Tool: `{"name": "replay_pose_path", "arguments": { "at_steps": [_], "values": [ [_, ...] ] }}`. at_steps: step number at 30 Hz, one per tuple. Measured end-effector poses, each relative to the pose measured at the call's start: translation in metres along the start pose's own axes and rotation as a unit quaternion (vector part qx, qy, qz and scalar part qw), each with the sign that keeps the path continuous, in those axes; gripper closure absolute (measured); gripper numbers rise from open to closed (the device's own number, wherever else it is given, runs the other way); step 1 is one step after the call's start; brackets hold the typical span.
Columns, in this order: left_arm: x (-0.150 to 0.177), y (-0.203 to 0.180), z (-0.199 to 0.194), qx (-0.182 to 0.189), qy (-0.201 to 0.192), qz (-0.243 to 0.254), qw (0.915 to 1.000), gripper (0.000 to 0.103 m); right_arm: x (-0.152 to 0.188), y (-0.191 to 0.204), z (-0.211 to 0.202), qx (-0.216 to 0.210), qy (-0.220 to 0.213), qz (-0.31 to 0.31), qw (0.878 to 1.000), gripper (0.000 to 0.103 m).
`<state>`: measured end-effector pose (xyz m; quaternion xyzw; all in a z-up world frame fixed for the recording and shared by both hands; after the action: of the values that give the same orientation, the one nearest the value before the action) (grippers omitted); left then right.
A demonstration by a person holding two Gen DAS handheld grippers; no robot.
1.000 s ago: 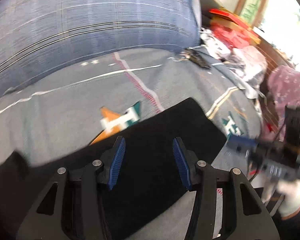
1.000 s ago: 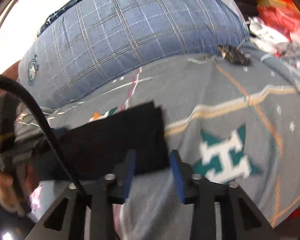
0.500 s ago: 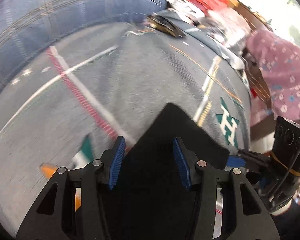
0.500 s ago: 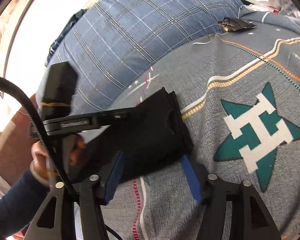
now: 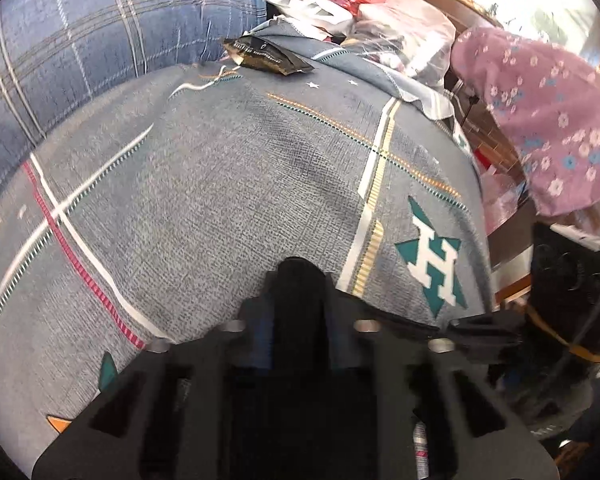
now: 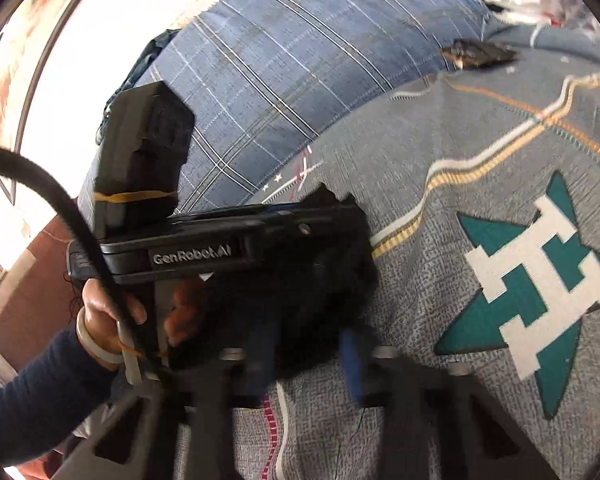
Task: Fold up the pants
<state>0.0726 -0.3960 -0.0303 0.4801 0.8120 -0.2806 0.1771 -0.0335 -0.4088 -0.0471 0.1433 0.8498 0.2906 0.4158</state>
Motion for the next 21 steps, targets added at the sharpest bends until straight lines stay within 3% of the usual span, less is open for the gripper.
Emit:
{"name": "replay_pose_path", "arguments": {
  "at_steps": [5, 13, 17, 21],
  "values": [
    [0.000, -0.009, -0.023, -0.006, -0.032, 0.010, 0.9994, 0.088, -0.011, 0.020, -0.011, -0.007, -0.019, -0.037, 0.999, 0.090],
    [-0.001, -0.008, -0.131, 0.005, -0.125, -0.013, 0.9921, 0.089, -0.027, 0.097, -0.037, -0.059, -0.052, -0.128, 0.989, 0.090],
    [0.025, 0.008, -0.192, -0.004, -0.168, -0.044, 0.9848, 0.089, -0.022, 0.156, -0.028, -0.112, -0.036, -0.177, 0.977, 0.090],
    [0.074, 0.039, -0.224, -0.038, -0.179, -0.093, 0.9787, 0.089, 0.006, 0.202, 0.005, -0.152, 0.013, -0.221, 0.963, 0.090]
  ]
}}
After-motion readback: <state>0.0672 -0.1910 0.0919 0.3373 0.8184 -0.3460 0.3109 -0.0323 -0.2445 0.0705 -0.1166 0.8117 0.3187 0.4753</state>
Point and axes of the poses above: each gripper's, at about its wrist camera, not at the fingertips, and z roughly the way its jaws point, y to its left, x to its underside, the point moved 7 cm from there along z, roughly the way its jaws point, and after that the axes turned 1 degree about x, right-handed, at the moved point
